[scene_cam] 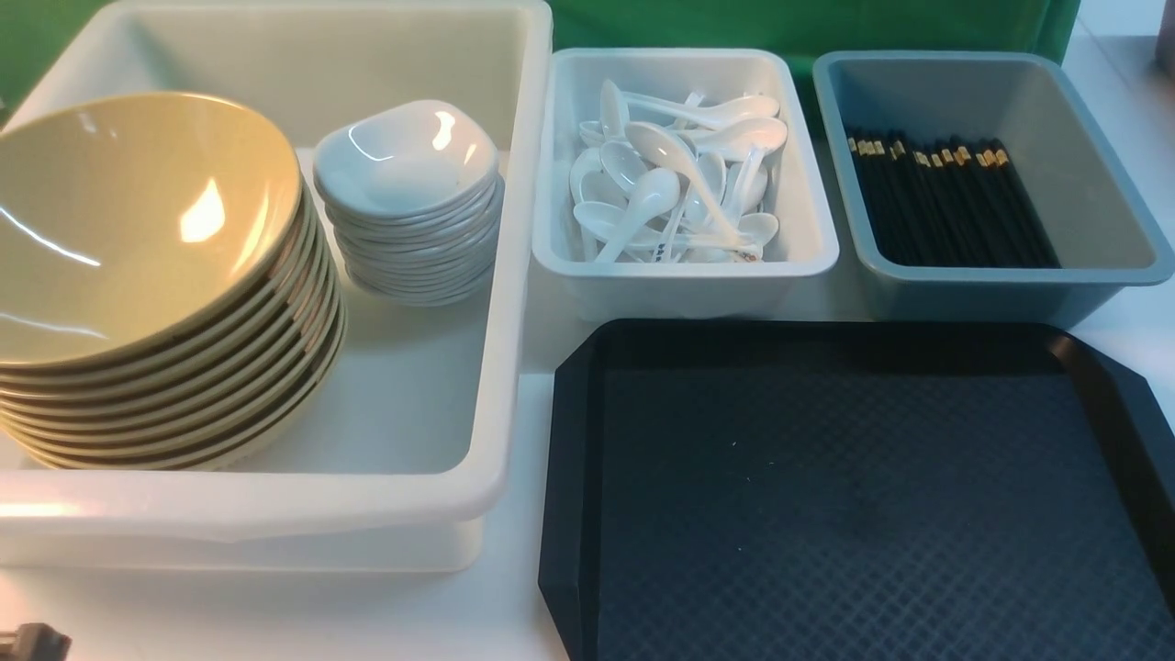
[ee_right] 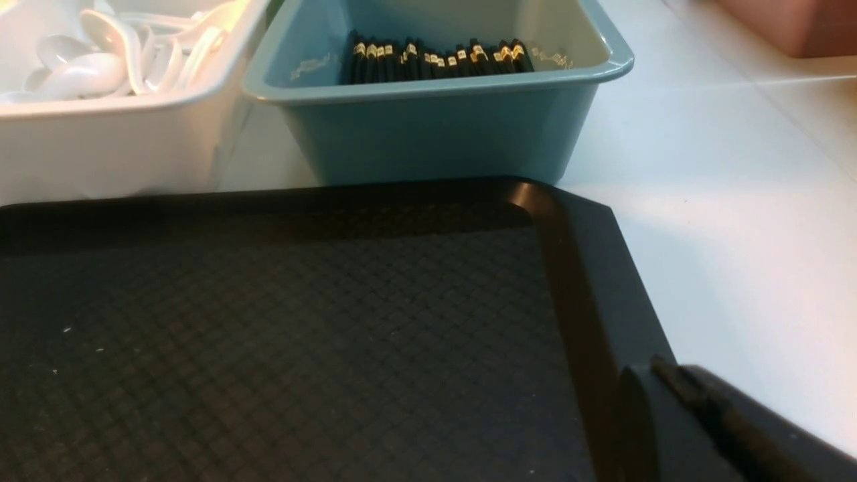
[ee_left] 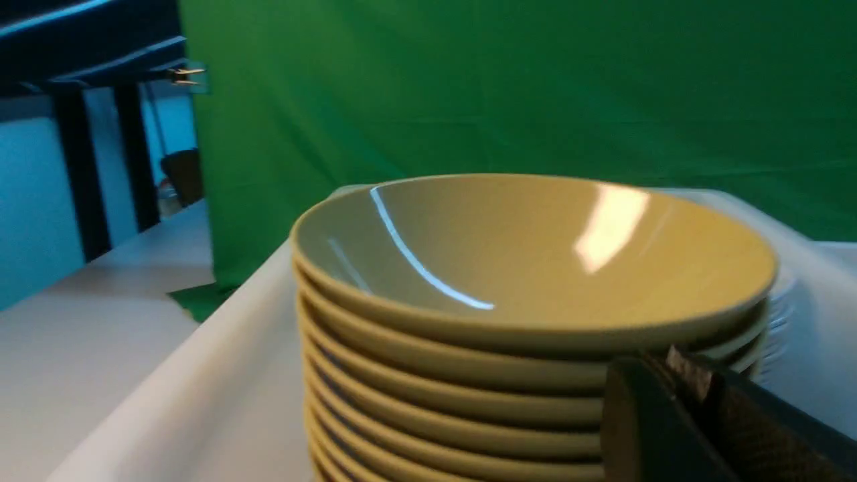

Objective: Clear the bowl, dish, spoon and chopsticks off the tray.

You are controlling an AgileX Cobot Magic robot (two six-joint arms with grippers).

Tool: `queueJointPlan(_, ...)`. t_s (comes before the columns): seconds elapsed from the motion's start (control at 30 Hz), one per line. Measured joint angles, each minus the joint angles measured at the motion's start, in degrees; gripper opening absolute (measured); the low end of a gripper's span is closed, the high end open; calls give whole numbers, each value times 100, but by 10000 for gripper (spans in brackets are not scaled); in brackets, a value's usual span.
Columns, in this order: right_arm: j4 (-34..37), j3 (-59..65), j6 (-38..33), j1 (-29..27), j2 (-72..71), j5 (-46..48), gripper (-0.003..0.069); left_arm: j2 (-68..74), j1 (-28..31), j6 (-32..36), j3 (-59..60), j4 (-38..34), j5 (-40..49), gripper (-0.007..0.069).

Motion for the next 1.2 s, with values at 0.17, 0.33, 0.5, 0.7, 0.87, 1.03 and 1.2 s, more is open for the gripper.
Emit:
queueJointPlan(0.17,0,0,0,0,0,0,45,-116,188,-309,131,324,846,-11)
queueJointPlan(0.33,0,0,0,0,0,0,46,-122,53,-219,131,389,1930,-11)
queueJointPlan(0.5,0,0,0,0,0,0,52,-128,-190,123,131,389,1935,-11)
queueJointPlan(0.7,0,0,0,0,0,0,59,-133,-226,164,131,389,1936,-11)
queueJointPlan(0.87,0,0,0,0,0,0,62,-133,-226,175,131,389,1936,-11)
queueJointPlan(1.03,0,0,0,0,0,0,67,-133,-226,175,131,389,1936,-11)
queueJointPlan(1.2,0,0,0,0,0,0,76,-133,-226,175,131,389,1936,-11)
